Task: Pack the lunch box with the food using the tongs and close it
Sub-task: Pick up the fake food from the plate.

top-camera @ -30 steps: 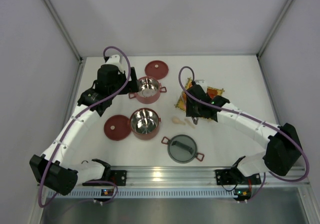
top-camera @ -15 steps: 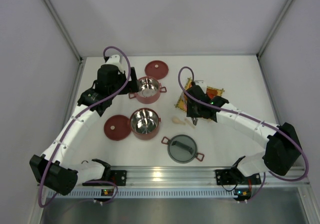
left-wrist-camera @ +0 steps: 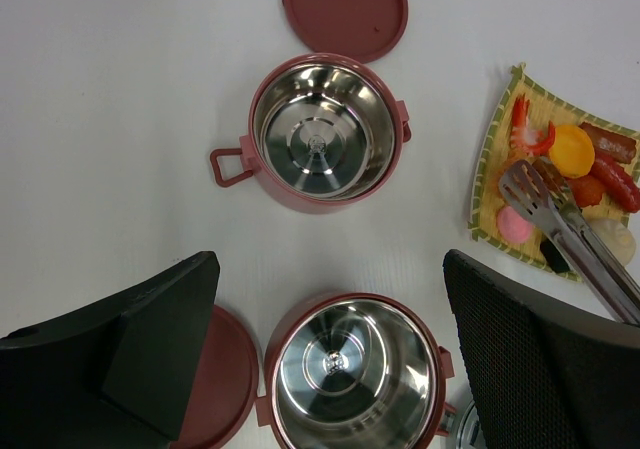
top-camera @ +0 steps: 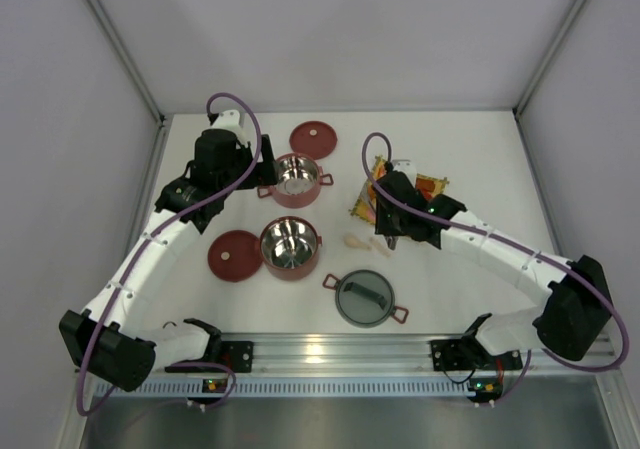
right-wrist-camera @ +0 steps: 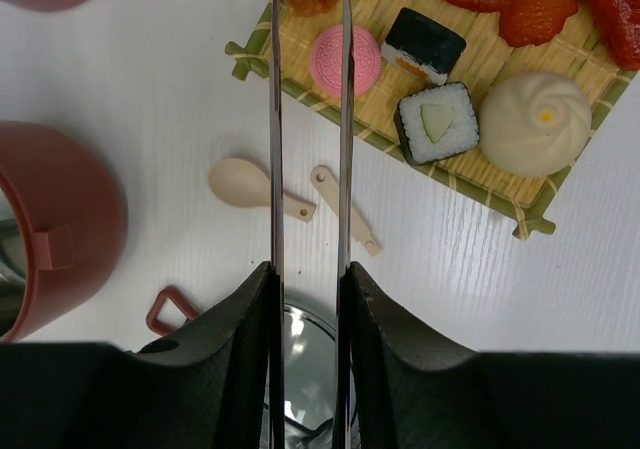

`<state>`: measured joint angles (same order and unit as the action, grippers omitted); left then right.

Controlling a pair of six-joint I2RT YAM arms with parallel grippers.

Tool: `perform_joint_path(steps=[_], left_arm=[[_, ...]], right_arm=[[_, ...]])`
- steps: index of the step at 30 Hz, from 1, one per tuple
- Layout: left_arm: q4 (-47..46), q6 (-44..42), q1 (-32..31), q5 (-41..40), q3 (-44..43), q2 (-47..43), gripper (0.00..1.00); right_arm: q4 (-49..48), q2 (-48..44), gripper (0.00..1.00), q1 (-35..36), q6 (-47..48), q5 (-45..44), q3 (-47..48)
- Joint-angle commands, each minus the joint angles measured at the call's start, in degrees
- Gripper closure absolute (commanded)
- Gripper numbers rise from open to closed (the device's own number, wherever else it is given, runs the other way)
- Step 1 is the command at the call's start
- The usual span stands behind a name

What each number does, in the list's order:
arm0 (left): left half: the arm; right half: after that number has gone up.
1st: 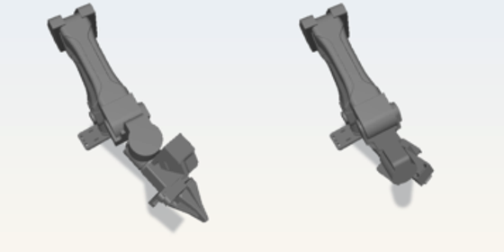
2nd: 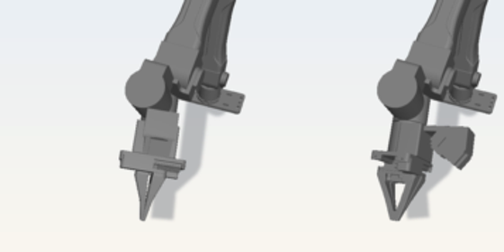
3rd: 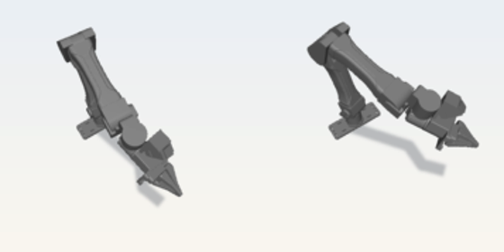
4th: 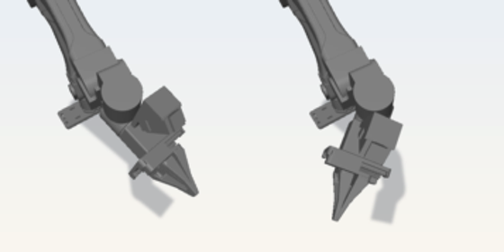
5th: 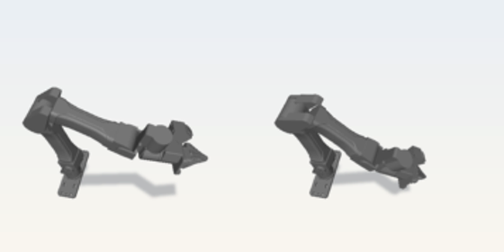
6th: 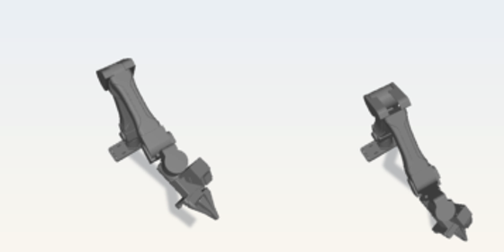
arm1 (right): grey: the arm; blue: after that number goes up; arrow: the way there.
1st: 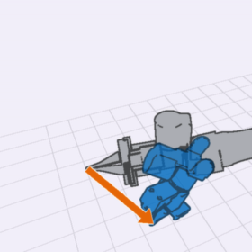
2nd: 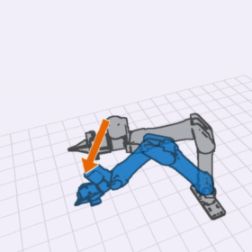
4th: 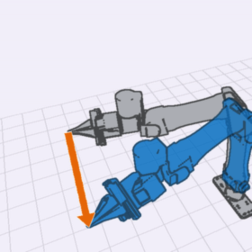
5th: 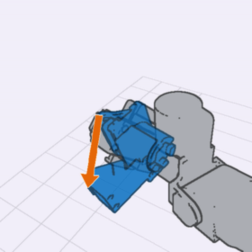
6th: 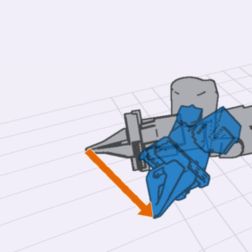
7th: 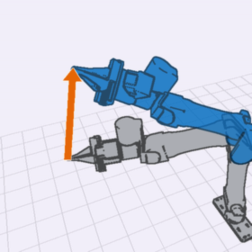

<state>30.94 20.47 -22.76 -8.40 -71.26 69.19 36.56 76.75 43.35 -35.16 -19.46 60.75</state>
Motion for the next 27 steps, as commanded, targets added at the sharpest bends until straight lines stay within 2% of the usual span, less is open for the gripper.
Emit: perform_joint_path(steps=[1, 27], left_arm=[[-0.8, -0.1, -0.2, -0.5, -1.2, 0.0, 0.01], [-0.7, 0.2, -0.2, -0.7, -1.5, 0.2, 0.01]], right_arm=[[-0.1, -3.0, 0.86, 1.4, -0.1, -1.6, 2.4], [1.7, -6.3, 0.88, 2.6, 1.6, -1.5, 4.3]])
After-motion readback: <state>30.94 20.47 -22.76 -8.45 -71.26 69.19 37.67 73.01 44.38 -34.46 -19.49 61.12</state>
